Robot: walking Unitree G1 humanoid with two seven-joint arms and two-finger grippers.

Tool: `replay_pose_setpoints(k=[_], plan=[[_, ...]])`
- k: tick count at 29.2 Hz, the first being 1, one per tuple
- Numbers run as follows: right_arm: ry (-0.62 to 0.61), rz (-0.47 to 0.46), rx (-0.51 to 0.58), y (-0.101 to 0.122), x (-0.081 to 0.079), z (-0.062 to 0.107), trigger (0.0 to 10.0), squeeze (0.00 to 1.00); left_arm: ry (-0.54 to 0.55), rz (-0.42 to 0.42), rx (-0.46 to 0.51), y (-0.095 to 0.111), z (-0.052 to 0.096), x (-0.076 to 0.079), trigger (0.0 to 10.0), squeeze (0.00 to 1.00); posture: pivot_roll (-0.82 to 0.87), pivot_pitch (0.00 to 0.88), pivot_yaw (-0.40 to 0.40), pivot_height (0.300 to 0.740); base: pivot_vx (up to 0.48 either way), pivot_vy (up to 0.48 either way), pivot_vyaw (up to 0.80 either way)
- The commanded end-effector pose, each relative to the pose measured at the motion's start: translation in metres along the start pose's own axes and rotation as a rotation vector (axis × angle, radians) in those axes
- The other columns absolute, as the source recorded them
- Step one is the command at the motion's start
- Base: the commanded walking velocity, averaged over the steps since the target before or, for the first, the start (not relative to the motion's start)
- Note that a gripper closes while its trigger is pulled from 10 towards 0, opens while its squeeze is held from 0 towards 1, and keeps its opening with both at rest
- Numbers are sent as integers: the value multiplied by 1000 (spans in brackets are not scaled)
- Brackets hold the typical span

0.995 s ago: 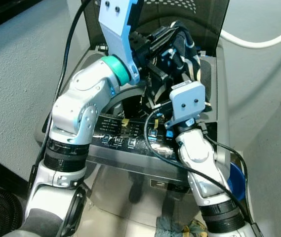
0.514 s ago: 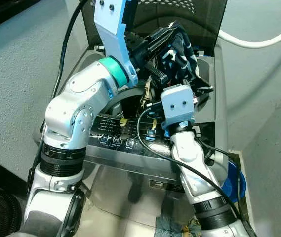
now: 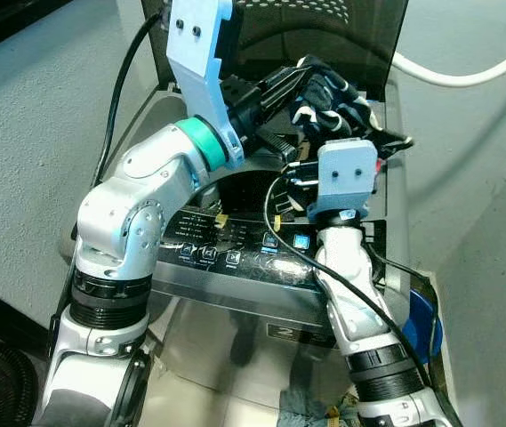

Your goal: Clothes washing

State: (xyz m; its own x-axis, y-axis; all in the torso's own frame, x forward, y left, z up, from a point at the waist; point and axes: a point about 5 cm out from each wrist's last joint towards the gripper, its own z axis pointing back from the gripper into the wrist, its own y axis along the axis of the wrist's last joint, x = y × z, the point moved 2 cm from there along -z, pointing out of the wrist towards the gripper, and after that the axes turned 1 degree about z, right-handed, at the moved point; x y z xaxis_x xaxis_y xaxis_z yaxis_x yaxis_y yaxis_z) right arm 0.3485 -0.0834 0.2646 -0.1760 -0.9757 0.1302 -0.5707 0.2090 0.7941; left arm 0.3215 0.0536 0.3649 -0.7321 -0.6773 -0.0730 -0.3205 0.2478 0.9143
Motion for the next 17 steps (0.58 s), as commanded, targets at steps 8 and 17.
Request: replay_pose_setpoints(k=[8, 17], plan=[[-120, -5, 58, 12, 23, -13, 0, 0, 110, -3, -58, -10, 20, -21, 10000, 0, 177, 105, 162, 740, 0, 0, 0], [-138, 15, 36, 6, 30, -18, 0, 0, 135, 42, -135, -24, 43, -21, 10000, 0, 187, 107, 159, 740, 0, 0, 0]])
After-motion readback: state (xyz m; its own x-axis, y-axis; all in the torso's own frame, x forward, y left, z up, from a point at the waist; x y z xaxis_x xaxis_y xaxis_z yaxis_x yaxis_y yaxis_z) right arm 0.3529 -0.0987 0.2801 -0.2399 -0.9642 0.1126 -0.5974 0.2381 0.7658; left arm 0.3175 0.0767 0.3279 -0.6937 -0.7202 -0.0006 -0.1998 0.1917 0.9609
